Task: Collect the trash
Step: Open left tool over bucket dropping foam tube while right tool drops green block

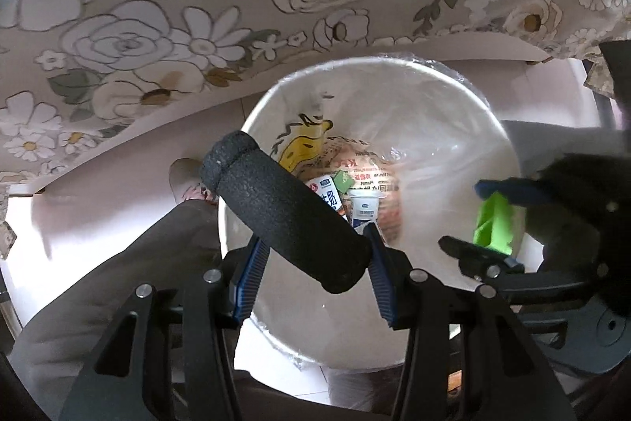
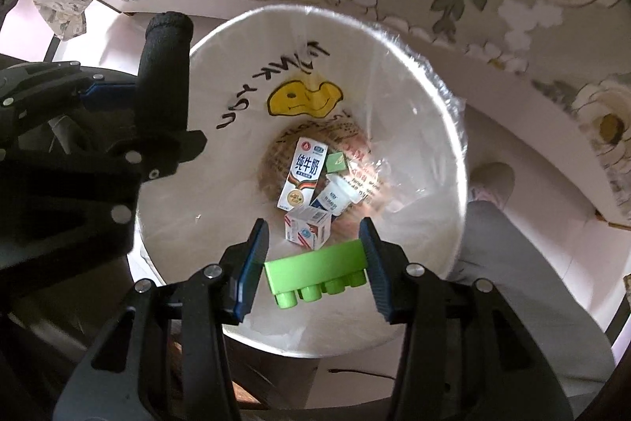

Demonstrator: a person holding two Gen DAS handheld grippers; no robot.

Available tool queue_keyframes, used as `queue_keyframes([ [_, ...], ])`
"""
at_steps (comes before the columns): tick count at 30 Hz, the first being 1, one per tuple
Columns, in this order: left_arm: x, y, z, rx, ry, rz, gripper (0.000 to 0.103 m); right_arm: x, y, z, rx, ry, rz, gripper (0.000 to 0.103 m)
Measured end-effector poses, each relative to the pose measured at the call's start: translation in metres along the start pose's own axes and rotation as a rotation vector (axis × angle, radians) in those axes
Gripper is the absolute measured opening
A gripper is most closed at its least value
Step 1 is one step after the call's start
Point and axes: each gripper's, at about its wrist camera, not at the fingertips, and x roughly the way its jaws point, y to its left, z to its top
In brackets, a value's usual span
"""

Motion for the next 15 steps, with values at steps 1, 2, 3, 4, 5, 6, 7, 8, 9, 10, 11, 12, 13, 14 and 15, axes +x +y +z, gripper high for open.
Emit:
queue_keyframes([
  [1, 0.004, 0.0, 0.0, -0.006, 0.01, -0.006, 0.051, 0.004, 0.0, 0.0, 0.005, 0.005, 0.001, 0.049],
  [2, 0.007, 0.0, 0.0, -0.014, 0.017, -0.017, 0.051, 0.008, 0.0, -0.001, 0.009, 0.014, 0.002, 0.049],
  [3, 0.01, 0.0, 0.001, -0.026, 0.025, -0.027, 0.051, 0.011, 0.0, -0.001, 0.011, 0.022, 0.004, 0.049],
  [4, 0.012, 0.001, 0.001, -0.033, 0.028, -0.028, 0.051, 0.014, 0.0, -0.002, 0.016, 0.029, 0.009, 0.049],
  [5, 0.014, 0.002, 0.001, -0.04, 0.031, -0.03, 0.051, 0.018, -0.001, -0.002, 0.019, 0.031, 0.012, 0.049],
  [6, 0.015, 0.003, 0.001, -0.046, 0.034, -0.039, 0.052, 0.019, -0.002, -0.002, 0.023, 0.032, 0.011, 0.049],
  [7, 0.015, 0.003, 0.001, -0.049, 0.034, -0.043, 0.052, 0.02, -0.003, -0.002, 0.028, 0.029, 0.005, 0.049],
  [8, 0.015, 0.003, 0.001, -0.052, 0.033, -0.044, 0.052, 0.02, -0.004, -0.001, 0.031, 0.032, 0.003, 0.049],
  [9, 0.015, 0.003, 0.001, -0.053, 0.032, -0.048, 0.053, 0.021, -0.005, 0.0, 0.033, 0.038, 0.005, 0.05],
  [10, 0.015, 0.004, 0.002, -0.055, 0.034, -0.053, 0.053, 0.022, -0.005, 0.001, 0.036, 0.043, 0.006, 0.053],
  [11, 0.015, 0.004, 0.002, -0.058, 0.035, -0.053, 0.056, 0.023, -0.006, 0.002, 0.038, 0.046, -0.005, 0.056],
  [12, 0.015, 0.003, 0.002, -0.058, 0.034, -0.05, 0.058, 0.025, -0.007, 0.003, 0.038, 0.047, -0.01, 0.056],
  [13, 0.015, 0.004, 0.002, -0.058, 0.033, -0.049, 0.058, 0.025, -0.007, 0.003, 0.039, 0.047, -0.005, 0.056],
  [14, 0.015, 0.004, 0.002, -0.058, 0.032, -0.051, 0.058, 0.025, -0.007, 0.004, 0.039, 0.045, -0.002, 0.056],
  [15, 0.015, 0.004, 0.002, -0.058, 0.031, -0.051, 0.058, 0.026, -0.006, 0.004, 0.037, 0.042, -0.003, 0.056],
])
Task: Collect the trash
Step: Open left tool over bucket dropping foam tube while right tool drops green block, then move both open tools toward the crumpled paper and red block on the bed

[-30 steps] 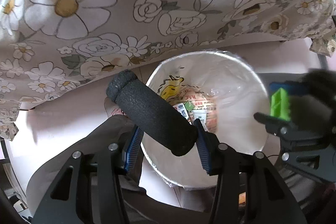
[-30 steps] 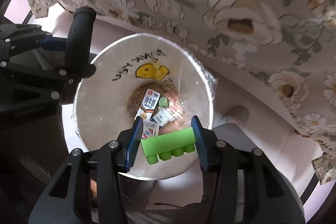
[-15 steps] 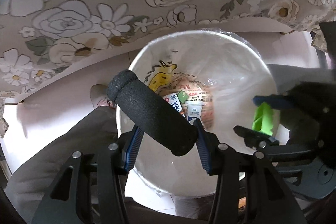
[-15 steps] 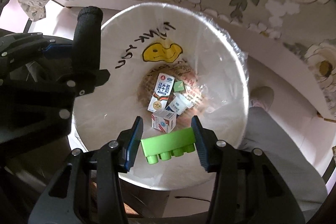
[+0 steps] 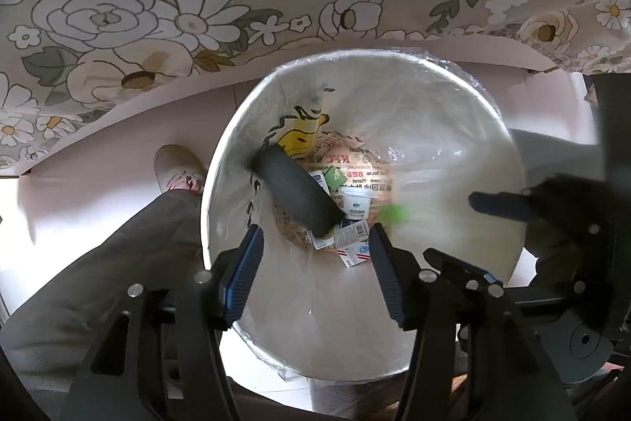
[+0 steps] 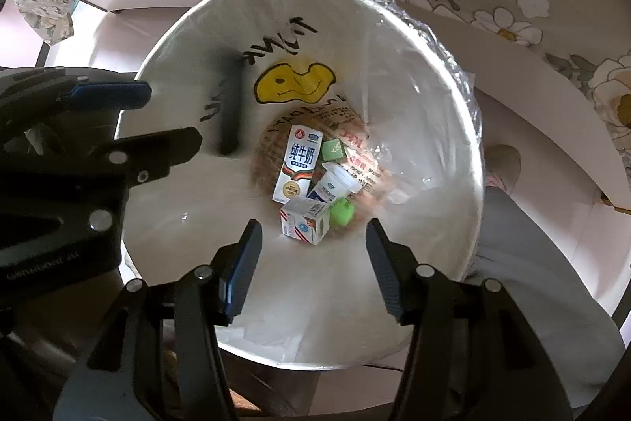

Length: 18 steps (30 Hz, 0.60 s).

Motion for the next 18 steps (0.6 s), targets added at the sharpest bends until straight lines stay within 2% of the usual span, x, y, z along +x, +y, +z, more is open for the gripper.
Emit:
queue_keyframes([
  [14, 0.0, -0.002, 0.0, 0.007, 0.009, 0.002, 0.06, -0.008, 0.003, -0.004, -0.021, -0.002, 0.001, 0.056],
  [18, -0.013, -0.007, -0.004, 0.05, -0.001, 0.004, 0.06, -0.018, 0.006, -0.006, -0.028, 0.004, 0.043, 0.056],
])
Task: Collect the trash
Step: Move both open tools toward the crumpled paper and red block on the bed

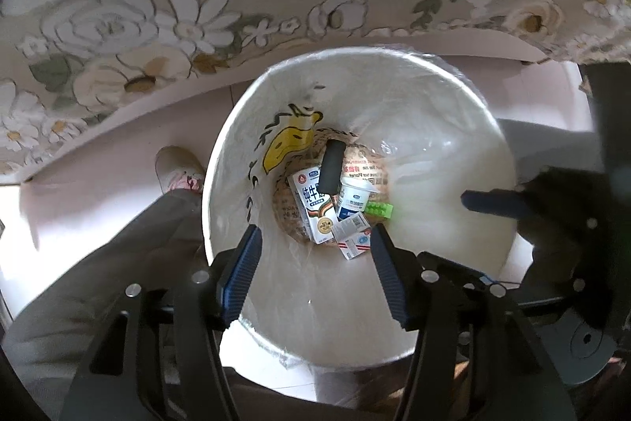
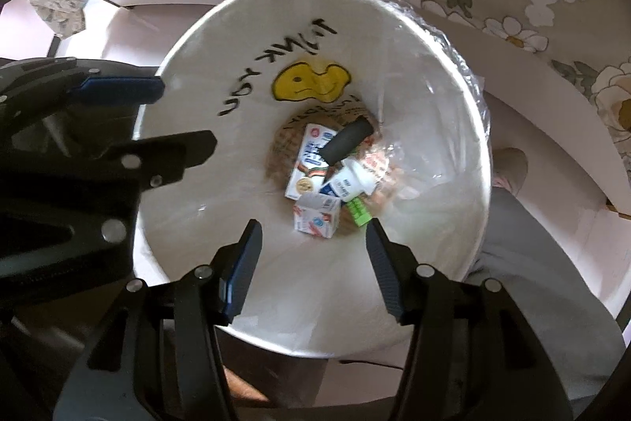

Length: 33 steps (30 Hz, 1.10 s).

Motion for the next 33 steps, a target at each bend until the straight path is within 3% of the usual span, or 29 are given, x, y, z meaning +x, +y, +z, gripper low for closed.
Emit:
queue_keyframes([
  [7, -0.071, 0.002, 0.006, 0.064, -0.11, 0.014, 0.06, -0.062, -0.001, -0.003, -0.04, -0.078, -0.005, 0.056],
  [16, -0.189, 0.023, 0.049, 0.007, -0.307, 0.034, 0.071, -0.215, -0.032, 0.013, -0.035, -0.352, -0.066, 0.056],
  [18, -0.213, 0.027, 0.063, -0.002, -0.338, 0.03, 0.076, -0.25, -0.037, 0.02, -0.046, -0.403, -0.092, 0.058],
  [20, -0.235, 0.029, 0.082, 0.0, -0.373, 0.035, 0.077, -0.28, -0.043, 0.029, -0.051, -0.454, -0.116, 0.07],
  [24, -0.271, 0.033, 0.115, 0.006, -0.446, 0.066, 0.08, -0.335, -0.048, 0.048, -0.075, -0.554, -0.159, 0.071],
  [26, -0.286, 0.035, 0.131, 0.007, -0.466, 0.077, 0.082, -0.36, -0.05, 0.062, -0.083, -0.595, -0.177, 0.08],
  [33, -0.32, 0.03, 0.201, 0.075, -0.523, 0.169, 0.083, -0.427, -0.083, 0.124, -0.061, -0.7, -0.184, 0.081],
])
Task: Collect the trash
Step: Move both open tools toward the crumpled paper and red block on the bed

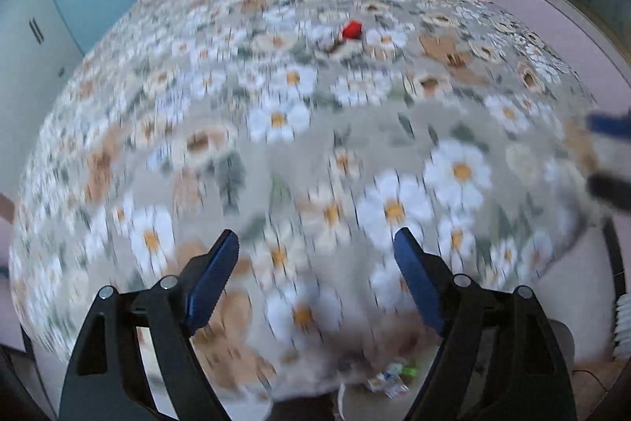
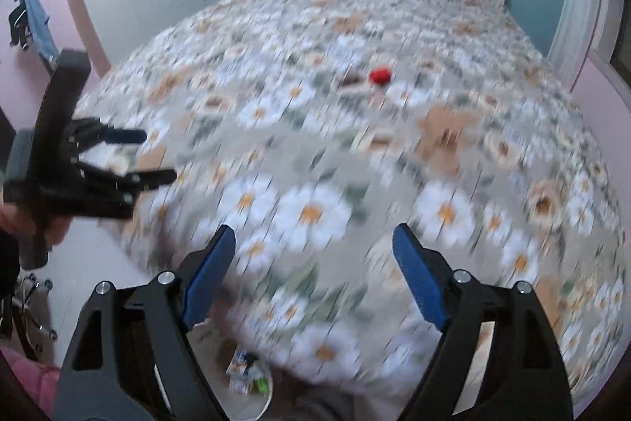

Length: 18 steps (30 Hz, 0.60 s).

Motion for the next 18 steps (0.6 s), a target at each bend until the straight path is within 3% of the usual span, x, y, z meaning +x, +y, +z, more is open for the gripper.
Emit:
queue_keyframes([
  [7, 0.031, -0.004, 0.067, 0.083, -0.03, 0.028, 0.085, 0.033, -0.035, 0.07, -0.05, -0.035, -0.075, 0.081],
  [18, 0.101, 0.012, 0.141, 0.07, -0.033, 0.013, 0.085, 0.139, -0.085, 0.138, -0.045, 0.031, -0.032, 0.081],
])
